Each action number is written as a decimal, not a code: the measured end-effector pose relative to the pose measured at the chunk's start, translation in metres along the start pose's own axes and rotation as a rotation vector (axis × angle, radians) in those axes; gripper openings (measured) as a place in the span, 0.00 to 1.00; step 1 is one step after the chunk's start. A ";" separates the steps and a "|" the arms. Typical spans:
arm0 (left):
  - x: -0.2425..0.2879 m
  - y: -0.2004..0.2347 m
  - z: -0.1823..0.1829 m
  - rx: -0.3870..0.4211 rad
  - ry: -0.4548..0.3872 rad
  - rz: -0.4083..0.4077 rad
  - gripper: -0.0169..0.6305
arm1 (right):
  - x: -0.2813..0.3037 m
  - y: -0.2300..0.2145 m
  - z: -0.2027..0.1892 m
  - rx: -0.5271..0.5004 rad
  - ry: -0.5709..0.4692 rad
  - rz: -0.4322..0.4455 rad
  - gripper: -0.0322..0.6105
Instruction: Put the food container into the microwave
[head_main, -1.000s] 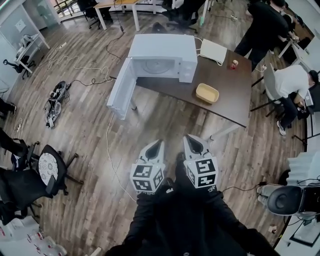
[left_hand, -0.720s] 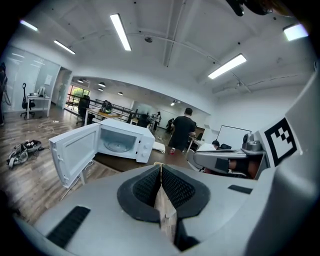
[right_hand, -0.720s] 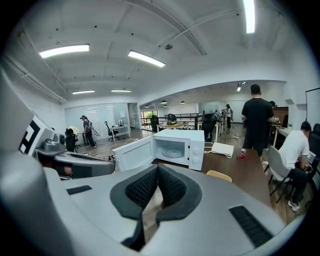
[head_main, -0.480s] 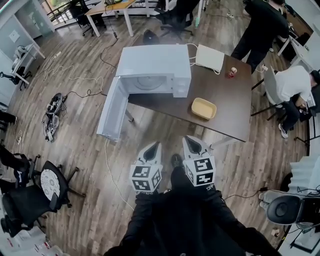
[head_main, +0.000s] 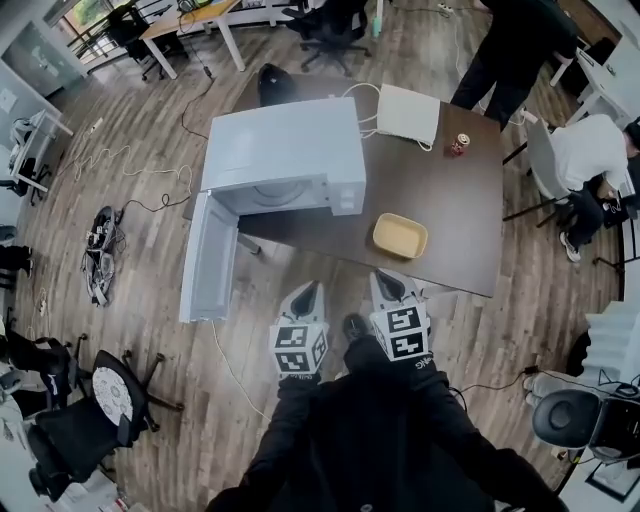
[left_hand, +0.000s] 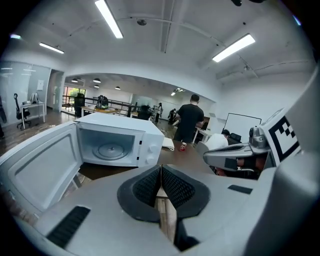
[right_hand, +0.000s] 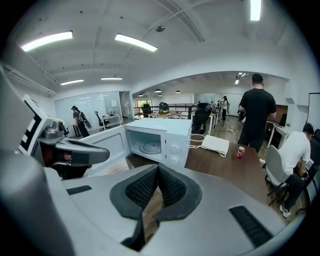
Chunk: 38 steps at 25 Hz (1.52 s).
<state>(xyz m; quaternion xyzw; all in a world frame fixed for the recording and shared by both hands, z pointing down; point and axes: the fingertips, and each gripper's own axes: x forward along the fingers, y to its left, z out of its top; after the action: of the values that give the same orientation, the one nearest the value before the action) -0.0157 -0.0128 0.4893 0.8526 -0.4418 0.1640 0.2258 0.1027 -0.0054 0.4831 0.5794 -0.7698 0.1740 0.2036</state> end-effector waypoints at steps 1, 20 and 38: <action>0.009 0.001 -0.001 -0.003 0.012 0.000 0.08 | 0.007 -0.007 -0.006 -0.001 0.014 0.000 0.08; 0.108 0.013 -0.063 -0.043 0.244 0.010 0.08 | 0.098 -0.095 -0.106 -0.029 0.307 0.061 0.09; 0.155 0.025 -0.117 -0.062 0.383 -0.028 0.08 | 0.149 -0.123 -0.194 -0.258 0.547 0.075 0.17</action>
<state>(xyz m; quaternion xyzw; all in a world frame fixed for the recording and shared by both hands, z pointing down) 0.0404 -0.0691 0.6682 0.8045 -0.3837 0.3067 0.3340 0.2065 -0.0628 0.7298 0.4516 -0.7229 0.2320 0.4687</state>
